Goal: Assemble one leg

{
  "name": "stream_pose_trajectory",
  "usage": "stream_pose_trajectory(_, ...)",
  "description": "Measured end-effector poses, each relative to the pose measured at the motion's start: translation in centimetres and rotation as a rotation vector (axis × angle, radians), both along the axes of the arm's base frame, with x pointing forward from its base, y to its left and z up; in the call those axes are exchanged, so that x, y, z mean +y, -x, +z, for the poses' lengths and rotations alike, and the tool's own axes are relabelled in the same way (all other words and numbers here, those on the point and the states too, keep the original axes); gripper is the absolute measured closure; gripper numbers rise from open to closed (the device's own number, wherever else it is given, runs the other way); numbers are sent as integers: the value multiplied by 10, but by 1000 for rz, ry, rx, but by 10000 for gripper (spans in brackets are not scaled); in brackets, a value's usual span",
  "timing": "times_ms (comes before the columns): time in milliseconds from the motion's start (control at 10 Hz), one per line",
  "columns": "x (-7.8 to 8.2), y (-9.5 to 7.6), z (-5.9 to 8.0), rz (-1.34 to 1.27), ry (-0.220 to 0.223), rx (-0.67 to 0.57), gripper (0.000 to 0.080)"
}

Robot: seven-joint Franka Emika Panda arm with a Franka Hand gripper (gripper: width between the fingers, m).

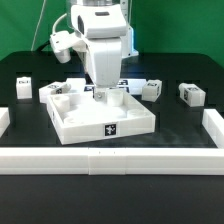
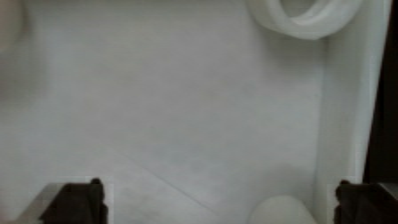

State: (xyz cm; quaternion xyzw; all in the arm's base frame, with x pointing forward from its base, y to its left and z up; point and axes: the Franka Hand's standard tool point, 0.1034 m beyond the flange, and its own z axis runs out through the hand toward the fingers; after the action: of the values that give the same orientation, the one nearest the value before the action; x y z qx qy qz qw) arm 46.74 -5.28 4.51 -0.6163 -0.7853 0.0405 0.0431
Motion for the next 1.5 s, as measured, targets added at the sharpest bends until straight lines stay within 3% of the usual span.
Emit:
stream_pose_trajectory(200, -10, 18, -11, 15, -12, 14, 150)
stream_pose_trajectory(600, -16, 33, -33, -7, -25, 60, 150)
stream_pose_trajectory(900, -16, 33, -35, -10, -26, 61, 150)
stream_pose_trajectory(1200, -16, 34, -35, -11, -26, 63, 557)
stream_pose_trajectory(1300, -16, 34, -35, -11, -26, 63, 557)
stream_pose_trajectory(1400, -16, 33, -35, -11, -26, 60, 725)
stream_pose_trajectory(1500, -17, 32, -34, -11, -25, 55, 725)
